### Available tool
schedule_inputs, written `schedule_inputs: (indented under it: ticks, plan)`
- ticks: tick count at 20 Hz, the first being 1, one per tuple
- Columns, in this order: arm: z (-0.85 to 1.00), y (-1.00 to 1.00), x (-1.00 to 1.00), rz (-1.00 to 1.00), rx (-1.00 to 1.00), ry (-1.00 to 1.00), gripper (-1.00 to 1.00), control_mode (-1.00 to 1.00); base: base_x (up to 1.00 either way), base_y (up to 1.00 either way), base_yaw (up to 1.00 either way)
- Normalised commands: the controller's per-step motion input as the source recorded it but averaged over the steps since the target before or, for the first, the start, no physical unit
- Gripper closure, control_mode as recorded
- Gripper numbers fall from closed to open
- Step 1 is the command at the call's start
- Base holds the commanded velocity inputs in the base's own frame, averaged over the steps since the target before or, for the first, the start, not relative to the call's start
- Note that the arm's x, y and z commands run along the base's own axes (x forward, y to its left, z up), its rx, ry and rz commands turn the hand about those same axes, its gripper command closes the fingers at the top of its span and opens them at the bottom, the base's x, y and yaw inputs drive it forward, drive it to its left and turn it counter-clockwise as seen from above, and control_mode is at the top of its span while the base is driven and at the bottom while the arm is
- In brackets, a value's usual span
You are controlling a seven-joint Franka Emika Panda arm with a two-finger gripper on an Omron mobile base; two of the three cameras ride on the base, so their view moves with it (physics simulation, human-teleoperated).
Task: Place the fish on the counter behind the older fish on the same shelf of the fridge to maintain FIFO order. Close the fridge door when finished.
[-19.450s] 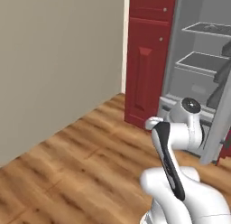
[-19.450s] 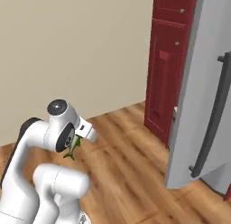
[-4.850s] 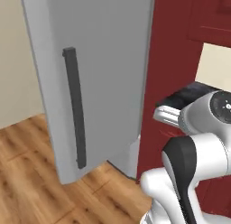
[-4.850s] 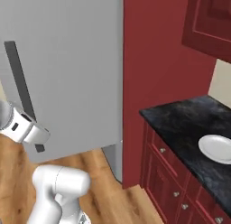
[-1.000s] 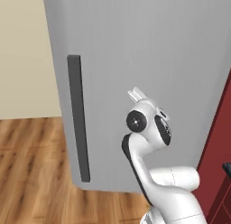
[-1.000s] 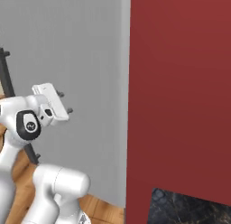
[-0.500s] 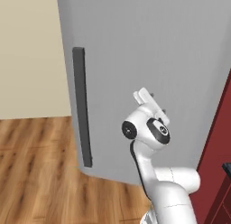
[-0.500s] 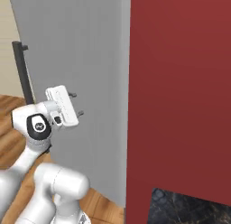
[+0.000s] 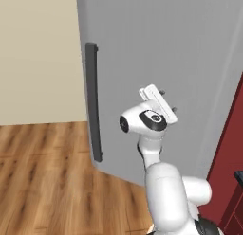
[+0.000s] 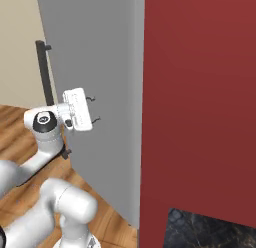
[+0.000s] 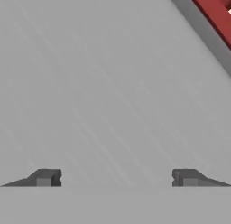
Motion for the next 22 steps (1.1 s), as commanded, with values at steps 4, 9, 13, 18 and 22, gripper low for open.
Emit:
schedule_inputs:
  ticks: [4, 9, 13, 18, 22]
  plan:
    - [0.0, -0.01, 0.45, -0.32, 0.0, -0.02, -1.0, -1.0, 0.0, 0.0, 0.0]
    - [-0.1, -0.06, 0.31, -0.29, 0.0, -0.07, -1.0, -1.0, 0.0, 0.0, 0.0]
    - [-0.24, -0.1, 0.38, -0.3, 0.0, -0.08, -1.0, -1.0, 0.0, 0.0, 0.0]
    - [-0.22, -0.25, 0.33, -0.32, 0.0, -0.1, -1.0, -1.0, 0.0, 0.0, 0.0]
    - [-0.21, -0.41, 0.19, -0.35, 0.0, -0.13, -1.0, -1.0, 0.0, 0.0, 0.0]
